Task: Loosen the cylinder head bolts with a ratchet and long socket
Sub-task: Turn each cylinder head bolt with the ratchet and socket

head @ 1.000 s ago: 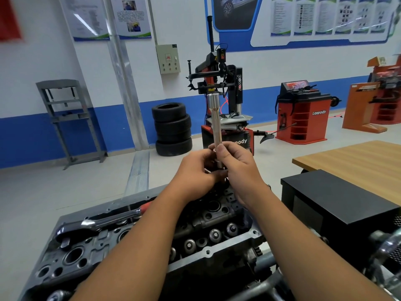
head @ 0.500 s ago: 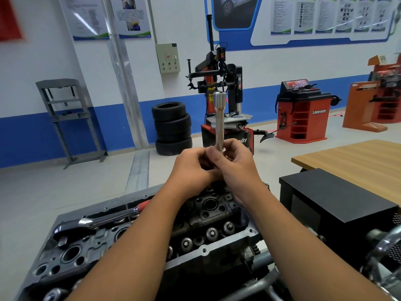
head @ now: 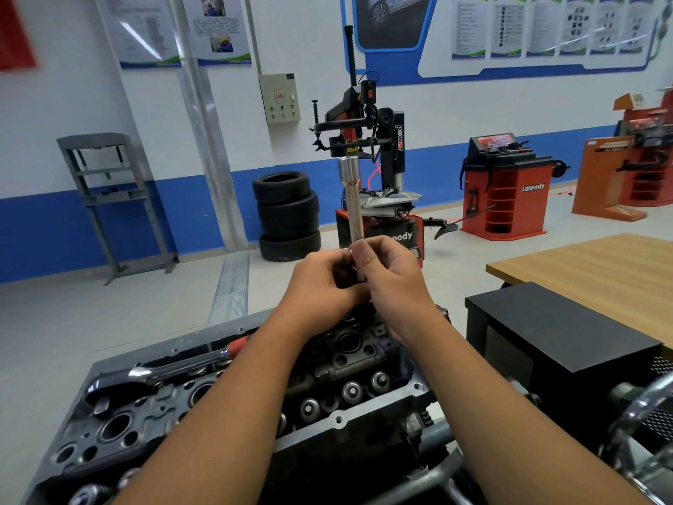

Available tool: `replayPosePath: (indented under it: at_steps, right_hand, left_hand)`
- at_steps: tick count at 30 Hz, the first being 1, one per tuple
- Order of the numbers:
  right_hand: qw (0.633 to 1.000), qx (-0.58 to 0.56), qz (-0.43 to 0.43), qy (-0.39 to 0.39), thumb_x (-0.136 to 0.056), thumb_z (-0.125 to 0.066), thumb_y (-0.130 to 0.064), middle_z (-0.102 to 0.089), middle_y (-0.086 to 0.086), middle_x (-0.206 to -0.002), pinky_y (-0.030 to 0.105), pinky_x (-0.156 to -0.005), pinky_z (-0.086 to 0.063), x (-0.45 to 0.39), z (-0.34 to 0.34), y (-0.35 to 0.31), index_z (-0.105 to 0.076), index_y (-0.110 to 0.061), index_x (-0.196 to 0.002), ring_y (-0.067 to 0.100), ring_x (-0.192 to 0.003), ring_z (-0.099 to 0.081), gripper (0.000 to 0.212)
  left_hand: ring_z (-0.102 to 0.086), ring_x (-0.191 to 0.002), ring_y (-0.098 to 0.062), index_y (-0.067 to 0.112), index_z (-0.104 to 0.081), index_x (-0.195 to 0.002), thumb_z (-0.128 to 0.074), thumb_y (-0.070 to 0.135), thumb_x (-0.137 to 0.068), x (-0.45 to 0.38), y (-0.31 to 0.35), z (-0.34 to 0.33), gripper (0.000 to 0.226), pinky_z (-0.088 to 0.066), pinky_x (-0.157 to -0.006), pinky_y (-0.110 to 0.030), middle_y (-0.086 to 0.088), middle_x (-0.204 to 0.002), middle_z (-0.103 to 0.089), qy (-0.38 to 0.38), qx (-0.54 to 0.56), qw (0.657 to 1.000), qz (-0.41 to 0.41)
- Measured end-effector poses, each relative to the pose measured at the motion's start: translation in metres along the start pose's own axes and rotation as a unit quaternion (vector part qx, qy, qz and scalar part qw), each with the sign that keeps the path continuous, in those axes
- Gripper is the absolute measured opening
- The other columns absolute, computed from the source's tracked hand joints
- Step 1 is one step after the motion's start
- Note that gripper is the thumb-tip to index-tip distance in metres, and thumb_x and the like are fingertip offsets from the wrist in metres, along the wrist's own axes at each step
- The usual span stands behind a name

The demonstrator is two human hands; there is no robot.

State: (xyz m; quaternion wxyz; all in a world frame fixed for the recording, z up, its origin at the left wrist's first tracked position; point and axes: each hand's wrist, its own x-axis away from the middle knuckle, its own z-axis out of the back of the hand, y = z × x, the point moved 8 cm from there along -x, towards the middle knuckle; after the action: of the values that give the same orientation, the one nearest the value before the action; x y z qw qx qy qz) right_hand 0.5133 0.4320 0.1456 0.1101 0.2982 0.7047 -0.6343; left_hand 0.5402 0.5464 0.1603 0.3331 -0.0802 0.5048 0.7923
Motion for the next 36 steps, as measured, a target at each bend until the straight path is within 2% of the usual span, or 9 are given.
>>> replayPosePath:
  at_steps: [4, 6, 9, 14, 17, 20, 26, 31, 36]
  right_hand:
    - [1.0, 0.005, 0.004, -0.01, -0.095, -0.057, -0.047, -0.075, -0.01, -0.085, 0.02, -0.072, -0.055, 0.0016, -0.0042, -0.0051, -0.076, -0.039, -0.084, 0.006, -0.084, -0.072, 0.023]
    - [1.0, -0.004, 0.005, -0.009, -0.088, -0.066, -0.053, -0.075, -0.01, -0.087, 0.023, -0.073, -0.057, 0.0008, -0.0027, -0.0041, -0.073, -0.041, -0.085, 0.007, -0.086, -0.072, 0.013]
    - [1.0, -0.002, 0.001, -0.002, -0.076, -0.079, -0.053, -0.076, -0.003, -0.09, 0.034, -0.079, -0.062, -0.0005, 0.0003, 0.0007, -0.07, -0.036, -0.084, 0.015, -0.086, -0.074, 0.02]
    - [1.0, 0.011, 0.008, -0.003, -0.094, -0.057, -0.049, -0.076, -0.004, -0.086, 0.034, -0.078, -0.063, -0.0006, -0.0015, -0.0021, -0.076, -0.035, -0.087, 0.013, -0.086, -0.073, 0.025]
    - [1.0, -0.007, 0.001, -0.004, -0.089, -0.066, -0.055, -0.076, -0.004, -0.091, 0.038, -0.08, -0.063, -0.0005, -0.0015, -0.0006, -0.074, -0.039, -0.088, 0.015, -0.09, -0.074, 0.018]
    - [1.0, -0.001, -0.003, 0.003, -0.073, -0.079, -0.056, -0.077, 0.001, -0.093, 0.041, -0.082, -0.064, -0.0004, 0.0008, 0.0026, -0.071, -0.036, -0.087, 0.021, -0.09, -0.076, 0.026]
    - [1.0, 0.008, 0.011, -0.005, -0.091, -0.061, -0.052, -0.075, -0.002, -0.087, 0.039, -0.079, -0.062, -0.0011, -0.0016, -0.0008, -0.075, -0.035, -0.087, 0.017, -0.087, -0.073, 0.023]
    - [1.0, -0.006, -0.001, 0.003, -0.073, -0.078, -0.058, -0.076, -0.004, -0.088, 0.034, -0.075, -0.062, -0.0009, 0.0004, 0.0011, -0.07, -0.037, -0.084, 0.014, -0.083, -0.075, 0.025]
    - [1.0, -0.005, -0.005, 0.011, -0.089, -0.062, -0.057, -0.075, -0.003, -0.084, 0.04, -0.079, -0.063, -0.0026, 0.0006, 0.0011, -0.076, -0.036, -0.085, 0.02, -0.087, -0.074, 0.025]
  left_hand:
    - [-0.078, -0.1, -0.021, 0.009, -0.076, -0.111, -0.08, 0.004, -0.089, 0.0005, -0.0002, -0.0005, 0.023, -0.061, -0.094, -0.049, -0.006, -0.1, -0.081, -0.019, 0.026, 0.999, 0.011]
    - [-0.077, -0.098, -0.022, 0.012, -0.076, -0.113, -0.083, 0.005, -0.086, 0.0005, 0.0016, 0.0, 0.028, -0.062, -0.093, -0.048, -0.005, -0.1, -0.08, -0.016, 0.017, 1.0, 0.008]
    - [-0.077, -0.095, -0.019, 0.018, -0.079, -0.11, -0.088, 0.009, -0.082, 0.0, 0.0011, 0.0021, 0.031, -0.063, -0.089, -0.047, -0.001, -0.097, -0.081, 0.005, 0.006, 1.0, 0.004]
    - [-0.078, -0.097, -0.021, 0.008, -0.077, -0.108, -0.08, 0.0, -0.089, 0.0003, -0.0004, -0.002, 0.021, -0.063, -0.088, -0.036, -0.006, -0.098, -0.081, -0.024, 0.04, 0.999, 0.0]
    - [-0.078, -0.095, -0.024, 0.01, -0.076, -0.109, -0.083, 0.001, -0.085, -0.0008, -0.0003, -0.0009, 0.027, -0.063, -0.089, -0.041, -0.008, -0.097, -0.08, -0.008, 0.026, 1.0, 0.002]
    - [-0.078, -0.098, -0.018, 0.017, -0.077, -0.114, -0.087, 0.006, -0.081, -0.0006, -0.0015, 0.0015, 0.035, -0.063, -0.092, -0.045, -0.002, -0.1, -0.081, 0.003, 0.019, 1.0, 0.014]
    - [-0.079, -0.093, -0.02, 0.011, -0.075, -0.11, -0.084, 0.0, -0.084, -0.0011, -0.0009, 0.0009, 0.029, -0.064, -0.087, -0.04, -0.006, -0.096, -0.081, -0.009, 0.045, 0.999, 0.011]
    - [-0.077, -0.093, -0.021, 0.016, -0.076, -0.108, -0.095, 0.014, -0.073, -0.0031, -0.005, 0.0054, 0.039, -0.064, -0.086, -0.046, -0.002, -0.096, -0.08, 0.027, 0.0, 0.999, 0.029]
    - [-0.078, -0.095, -0.014, 0.011, -0.074, -0.114, -0.084, -0.002, -0.084, -0.0016, -0.0013, -0.0023, 0.035, -0.063, -0.085, -0.031, -0.003, -0.1, -0.081, -0.034, 0.043, 0.999, 0.005]
